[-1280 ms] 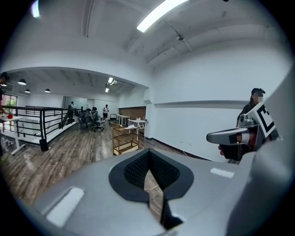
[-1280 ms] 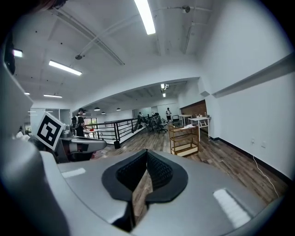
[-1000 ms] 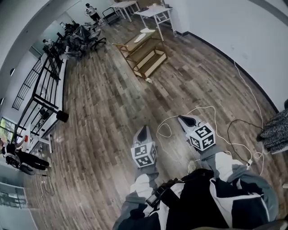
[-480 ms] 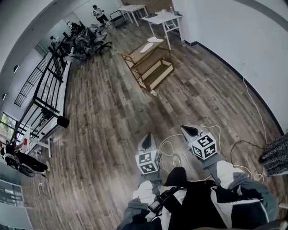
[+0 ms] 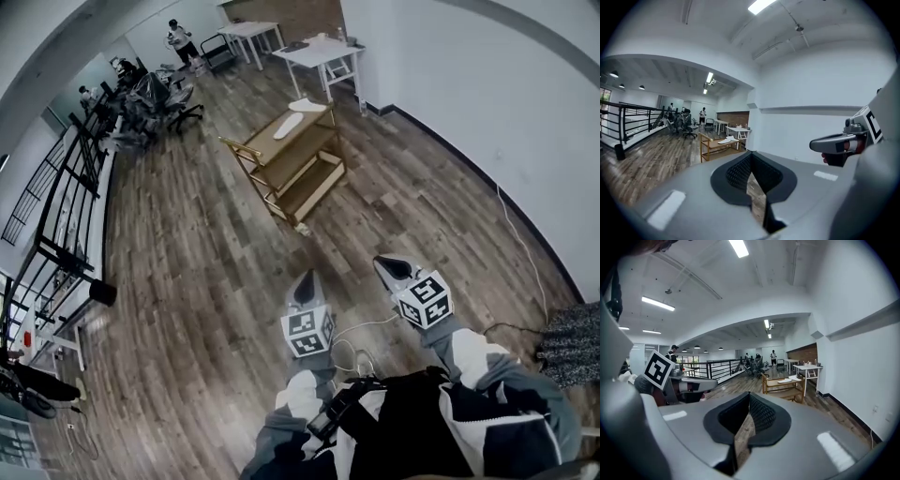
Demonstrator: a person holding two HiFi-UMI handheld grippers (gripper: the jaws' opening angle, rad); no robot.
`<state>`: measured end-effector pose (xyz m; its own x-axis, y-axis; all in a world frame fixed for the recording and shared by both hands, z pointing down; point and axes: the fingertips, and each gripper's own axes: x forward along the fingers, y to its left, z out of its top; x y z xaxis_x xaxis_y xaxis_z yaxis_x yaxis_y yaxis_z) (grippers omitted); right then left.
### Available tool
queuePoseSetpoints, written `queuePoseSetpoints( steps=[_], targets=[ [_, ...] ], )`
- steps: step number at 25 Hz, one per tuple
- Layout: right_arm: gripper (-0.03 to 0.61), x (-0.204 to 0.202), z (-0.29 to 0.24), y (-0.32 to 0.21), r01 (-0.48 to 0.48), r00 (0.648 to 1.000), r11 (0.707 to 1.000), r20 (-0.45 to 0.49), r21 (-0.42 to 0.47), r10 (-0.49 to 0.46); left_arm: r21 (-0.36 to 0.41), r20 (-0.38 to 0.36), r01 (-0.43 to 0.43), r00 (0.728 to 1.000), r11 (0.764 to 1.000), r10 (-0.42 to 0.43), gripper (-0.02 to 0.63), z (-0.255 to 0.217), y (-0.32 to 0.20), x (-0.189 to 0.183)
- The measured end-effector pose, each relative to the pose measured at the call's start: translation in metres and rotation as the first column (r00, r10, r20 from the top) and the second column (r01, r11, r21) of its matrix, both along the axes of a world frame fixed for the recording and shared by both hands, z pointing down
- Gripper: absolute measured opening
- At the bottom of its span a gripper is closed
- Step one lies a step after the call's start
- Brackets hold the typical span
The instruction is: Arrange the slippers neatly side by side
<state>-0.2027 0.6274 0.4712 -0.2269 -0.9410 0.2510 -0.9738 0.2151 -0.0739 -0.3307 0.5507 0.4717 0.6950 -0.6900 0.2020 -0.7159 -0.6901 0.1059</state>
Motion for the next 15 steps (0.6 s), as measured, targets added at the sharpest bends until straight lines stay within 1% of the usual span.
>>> queuePoseSetpoints(
  steps=[4, 6, 9, 15],
  targets=[
    [0.009, 0.029, -0.011, -0.06, -0.037, 0.999, 0.999, 0.001, 0.01, 0.037, 0.003, -0.005, -0.012, 1.0, 1.0, 0.012, 0.012, -0.009, -0.068, 0.03],
    [0.009, 0.045, -0.011, -0.084, -0.053, 0.999, 0.999, 0.01, 0.003, 0.053, -0.006, 0.002, -0.012, 1.0, 1.0, 0.012, 0.012, -0.009, -0.093, 0.043],
    [0.008, 0.066, -0.012, -0.116, -0.075, 0.997, 0.997, 0.022, 0.007, 0.075, -0.001, 0.017, -0.012, 1.0, 1.0, 0.012, 0.012, -0.009, -0.126, 0.06],
    [0.008, 0.11, -0.011, -0.187, -0.059, 0.997, 0.998, 0.047, 0.029, 0.057, 0.004, 0.038, 0.001, 0.999, 1.0, -0.001, 0.012, -0.004, -0.186, 0.104]
  ],
)
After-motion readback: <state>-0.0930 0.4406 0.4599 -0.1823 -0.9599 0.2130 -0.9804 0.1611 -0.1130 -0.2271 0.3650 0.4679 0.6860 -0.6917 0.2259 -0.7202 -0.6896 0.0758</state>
